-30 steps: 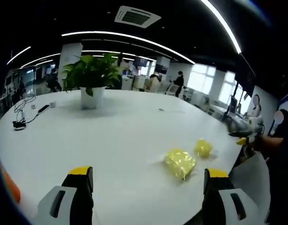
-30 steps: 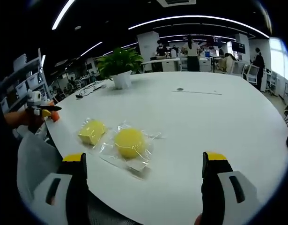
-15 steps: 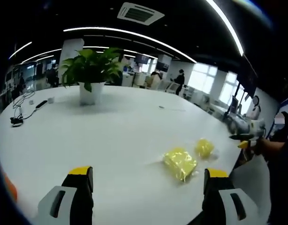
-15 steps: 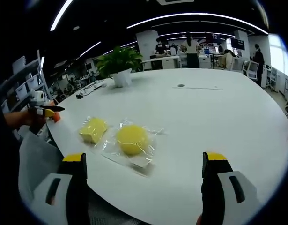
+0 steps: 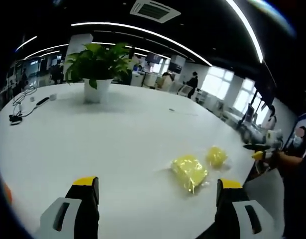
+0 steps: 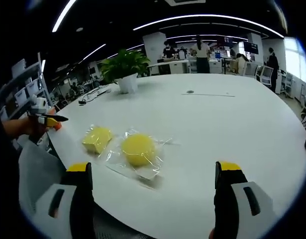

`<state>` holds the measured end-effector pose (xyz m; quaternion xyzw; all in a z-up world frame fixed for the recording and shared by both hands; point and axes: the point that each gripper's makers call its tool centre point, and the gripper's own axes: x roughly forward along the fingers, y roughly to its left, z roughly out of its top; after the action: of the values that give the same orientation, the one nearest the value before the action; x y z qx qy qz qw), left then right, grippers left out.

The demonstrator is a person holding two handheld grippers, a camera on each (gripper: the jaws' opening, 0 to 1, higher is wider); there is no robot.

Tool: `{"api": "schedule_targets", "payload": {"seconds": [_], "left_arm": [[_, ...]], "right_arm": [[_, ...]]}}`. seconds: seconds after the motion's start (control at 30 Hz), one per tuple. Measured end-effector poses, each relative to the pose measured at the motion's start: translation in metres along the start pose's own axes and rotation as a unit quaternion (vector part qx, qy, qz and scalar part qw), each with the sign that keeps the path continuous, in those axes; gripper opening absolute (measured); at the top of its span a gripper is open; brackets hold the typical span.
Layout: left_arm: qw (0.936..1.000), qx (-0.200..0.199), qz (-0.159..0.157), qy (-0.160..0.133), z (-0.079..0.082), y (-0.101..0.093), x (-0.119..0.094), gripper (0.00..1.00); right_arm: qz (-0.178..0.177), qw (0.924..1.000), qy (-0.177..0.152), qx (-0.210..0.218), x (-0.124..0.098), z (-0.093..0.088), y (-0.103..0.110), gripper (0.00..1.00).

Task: Compare the silicone blocks by pressing each to a similar depth, holding the contact briefly, and releasing to observe deformation and rebound differences across the visible hardness samples.

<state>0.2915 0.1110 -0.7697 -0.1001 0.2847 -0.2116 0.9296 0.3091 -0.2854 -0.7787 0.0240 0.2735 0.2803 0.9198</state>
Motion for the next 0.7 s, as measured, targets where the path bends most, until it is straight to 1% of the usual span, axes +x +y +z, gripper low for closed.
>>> {"api": "schedule_targets", "payload": {"seconds": [0.07,0.1,0.13,0.17,0.2,0.23,0.33,0.47,0.63,0.7], "left_arm": [[1.0,0.002,0.0,-0.002,0.002,0.0,0.002,1.0],[1.0,0.001,-0.005,-0.003,0.004,0.0,0.007,1.0],[0.9999,0.006,-0.011,0.001,0.002,-0.001,0.011,1.0],[0.9996,0.012,-0.017,0.016,-0.003,0.001,0.017,1.0],[0.9995,0.012,-0.016,0.023,-0.004,0.003,0.021,1.0],[0.9995,0.011,-0.014,0.024,-0.004,0.005,0.024,1.0],[0.9998,0.002,-0.009,0.019,-0.001,0.01,0.029,1.0],[0.9997,0.002,-0.007,0.024,-0.003,0.01,0.038,1.0],[0.9996,0.002,-0.016,0.022,0.0,0.005,0.047,1.0],[0.9996,0.0,-0.018,0.023,0.0,0.005,0.049,0.95]], "right_arm": [[0.002,1.0,-0.004,0.007,0.0,0.001,0.001,0.96],[0.001,1.0,-0.005,0.007,0.0,0.002,0.001,0.96],[0.002,0.9999,-0.006,0.009,0.0,0.002,0.001,0.96],[0.004,0.9999,-0.006,0.012,0.001,0.002,0.002,0.96],[0.005,0.9999,-0.006,0.015,0.001,0.002,0.002,0.96],[0.004,0.9999,-0.003,0.015,0.002,0.001,0.002,0.96],[0.001,0.9999,-0.004,0.011,0.002,0.002,0.0,0.96],[0.003,0.9998,-0.011,0.013,0.001,0.005,0.002,0.96],[0.006,0.9999,-0.007,0.009,0.001,0.002,0.004,0.96],[0.006,0.9999,-0.007,0.01,0.001,0.002,0.004,0.96]]}}
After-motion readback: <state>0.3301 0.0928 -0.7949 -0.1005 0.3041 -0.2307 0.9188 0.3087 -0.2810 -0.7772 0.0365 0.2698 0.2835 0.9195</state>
